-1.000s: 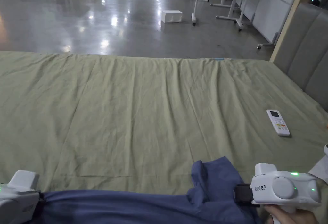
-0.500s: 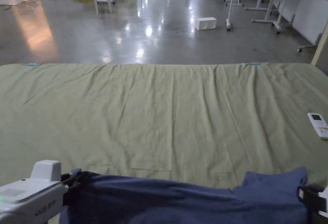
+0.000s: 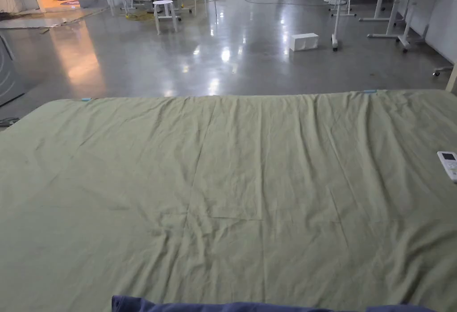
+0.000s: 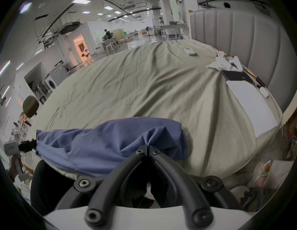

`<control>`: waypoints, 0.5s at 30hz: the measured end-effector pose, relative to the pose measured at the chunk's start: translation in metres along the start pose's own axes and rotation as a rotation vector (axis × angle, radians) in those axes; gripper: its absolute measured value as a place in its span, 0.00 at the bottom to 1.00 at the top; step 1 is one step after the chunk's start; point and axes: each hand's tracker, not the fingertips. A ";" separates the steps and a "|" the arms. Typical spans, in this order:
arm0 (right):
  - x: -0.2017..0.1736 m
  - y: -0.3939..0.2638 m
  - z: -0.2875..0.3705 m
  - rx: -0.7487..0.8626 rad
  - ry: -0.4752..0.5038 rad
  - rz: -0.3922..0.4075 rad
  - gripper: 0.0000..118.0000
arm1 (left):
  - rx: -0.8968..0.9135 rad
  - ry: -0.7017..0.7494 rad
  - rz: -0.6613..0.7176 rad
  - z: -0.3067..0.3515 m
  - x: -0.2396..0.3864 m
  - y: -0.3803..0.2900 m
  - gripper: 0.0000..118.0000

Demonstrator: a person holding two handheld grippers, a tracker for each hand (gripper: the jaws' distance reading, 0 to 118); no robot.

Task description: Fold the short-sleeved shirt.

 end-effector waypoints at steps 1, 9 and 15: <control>0.000 -0.003 -0.002 0.019 -0.021 -0.019 0.26 | -0.006 0.027 0.009 -0.003 0.000 -0.001 0.50; 0.041 -0.022 0.055 0.186 -0.069 -0.156 0.70 | 0.166 0.092 -0.001 0.080 -0.003 0.005 0.79; -0.042 -0.032 0.131 0.386 -0.091 0.081 0.70 | 0.463 0.104 -0.241 0.163 0.073 0.016 0.79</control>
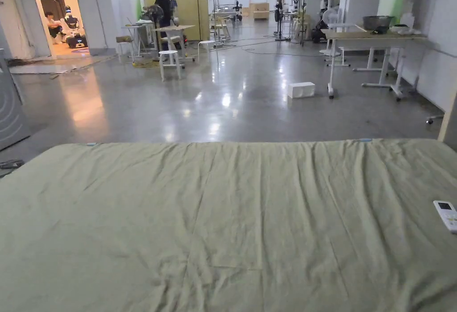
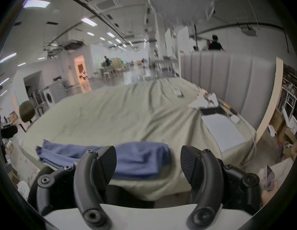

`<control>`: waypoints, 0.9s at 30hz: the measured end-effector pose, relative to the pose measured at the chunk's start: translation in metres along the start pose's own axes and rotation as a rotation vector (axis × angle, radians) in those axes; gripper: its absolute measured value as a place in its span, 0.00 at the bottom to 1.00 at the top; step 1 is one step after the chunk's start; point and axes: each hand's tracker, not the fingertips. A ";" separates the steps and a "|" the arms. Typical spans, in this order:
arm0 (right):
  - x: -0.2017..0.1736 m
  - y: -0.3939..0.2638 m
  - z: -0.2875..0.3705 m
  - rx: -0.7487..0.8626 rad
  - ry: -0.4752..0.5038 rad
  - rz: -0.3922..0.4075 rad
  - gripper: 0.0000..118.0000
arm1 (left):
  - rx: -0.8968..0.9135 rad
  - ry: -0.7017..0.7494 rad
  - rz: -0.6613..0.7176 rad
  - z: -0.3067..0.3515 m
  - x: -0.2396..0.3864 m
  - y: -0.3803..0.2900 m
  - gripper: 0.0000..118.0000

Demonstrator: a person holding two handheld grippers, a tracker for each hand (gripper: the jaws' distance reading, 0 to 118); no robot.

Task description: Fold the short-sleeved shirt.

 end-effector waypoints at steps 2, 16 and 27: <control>-0.020 0.013 0.013 0.094 0.067 -0.006 0.70 | 0.097 -0.026 -0.005 0.018 0.026 0.020 0.79; -0.091 0.062 0.051 0.280 0.223 0.143 0.03 | 0.182 -0.061 0.007 0.065 0.080 0.053 0.00; -0.087 0.056 0.055 0.237 0.218 0.141 0.00 | 0.132 -0.110 -0.054 0.068 0.075 0.052 0.00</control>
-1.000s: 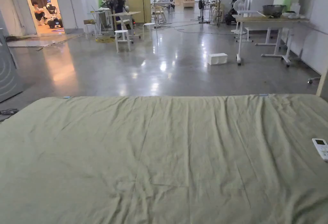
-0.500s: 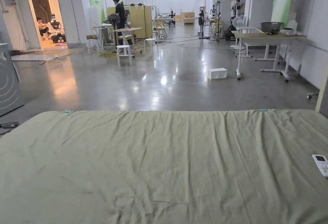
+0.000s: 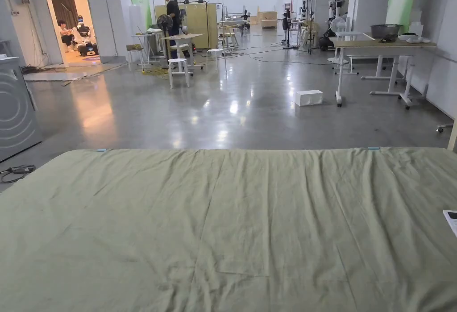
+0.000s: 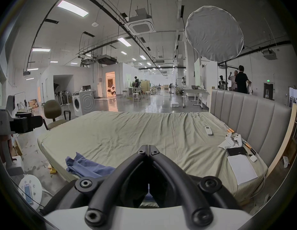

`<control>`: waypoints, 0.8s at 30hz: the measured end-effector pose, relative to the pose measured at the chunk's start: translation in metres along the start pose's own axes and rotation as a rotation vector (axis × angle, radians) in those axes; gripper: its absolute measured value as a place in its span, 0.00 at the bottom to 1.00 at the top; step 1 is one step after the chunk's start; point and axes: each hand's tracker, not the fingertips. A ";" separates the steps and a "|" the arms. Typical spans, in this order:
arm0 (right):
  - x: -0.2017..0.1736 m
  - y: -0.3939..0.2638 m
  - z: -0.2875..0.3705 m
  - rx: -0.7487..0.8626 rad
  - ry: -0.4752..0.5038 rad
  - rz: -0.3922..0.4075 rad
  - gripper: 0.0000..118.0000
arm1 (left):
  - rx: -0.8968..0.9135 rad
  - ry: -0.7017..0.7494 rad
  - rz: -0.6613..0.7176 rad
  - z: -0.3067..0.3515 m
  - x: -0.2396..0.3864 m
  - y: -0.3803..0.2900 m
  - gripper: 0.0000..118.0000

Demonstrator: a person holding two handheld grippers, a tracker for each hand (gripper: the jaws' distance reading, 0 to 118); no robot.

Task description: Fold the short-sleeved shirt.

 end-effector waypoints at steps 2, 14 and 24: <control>0.002 0.001 0.000 0.006 0.006 -0.014 0.00 | 0.000 0.002 0.002 0.003 -0.005 -0.002 0.00; 0.004 -0.009 -0.002 -0.033 0.010 -0.045 0.00 | -0.023 0.016 0.087 -0.007 -0.030 -0.010 0.00; 0.012 -0.025 -0.011 -0.109 0.026 -0.117 0.00 | -0.131 -0.094 0.594 -0.062 -0.134 -0.064 0.06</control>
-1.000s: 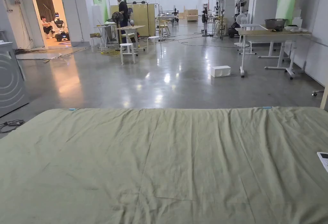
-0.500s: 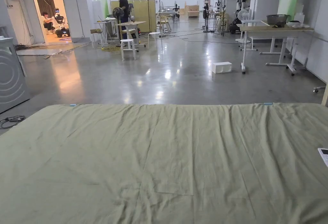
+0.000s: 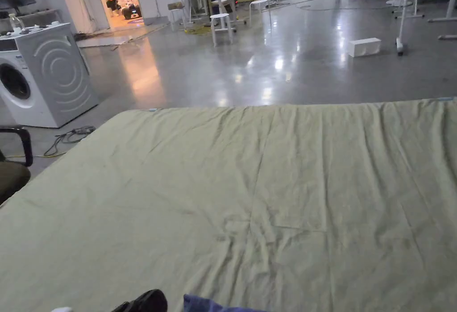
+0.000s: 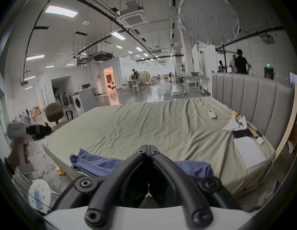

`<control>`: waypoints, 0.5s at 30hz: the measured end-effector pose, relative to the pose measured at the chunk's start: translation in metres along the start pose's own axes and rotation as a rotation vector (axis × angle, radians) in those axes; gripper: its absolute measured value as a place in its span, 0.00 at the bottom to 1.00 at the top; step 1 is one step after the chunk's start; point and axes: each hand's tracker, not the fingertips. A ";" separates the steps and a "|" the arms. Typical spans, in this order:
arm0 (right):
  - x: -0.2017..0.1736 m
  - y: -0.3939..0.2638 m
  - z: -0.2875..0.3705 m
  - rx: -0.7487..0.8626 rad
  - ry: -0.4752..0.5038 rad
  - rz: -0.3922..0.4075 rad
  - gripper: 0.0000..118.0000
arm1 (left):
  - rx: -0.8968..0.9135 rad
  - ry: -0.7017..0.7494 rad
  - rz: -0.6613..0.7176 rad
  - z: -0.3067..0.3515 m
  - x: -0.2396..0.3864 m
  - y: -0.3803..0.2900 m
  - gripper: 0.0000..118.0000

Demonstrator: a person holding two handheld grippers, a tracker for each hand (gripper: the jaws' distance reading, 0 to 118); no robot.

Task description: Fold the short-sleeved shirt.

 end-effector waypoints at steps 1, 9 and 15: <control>0.001 -0.001 -0.003 -0.010 0.001 -0.015 0.00 | -0.052 -0.038 0.098 -0.017 -0.023 -0.006 0.20; 0.002 -0.005 -0.005 -0.058 -0.037 -0.033 0.00 | -0.278 0.054 0.348 -0.112 -0.119 -0.058 1.00; 0.005 -0.010 -0.008 -0.101 -0.045 -0.104 0.00 | -0.321 -0.012 0.397 -0.155 -0.120 -0.080 0.99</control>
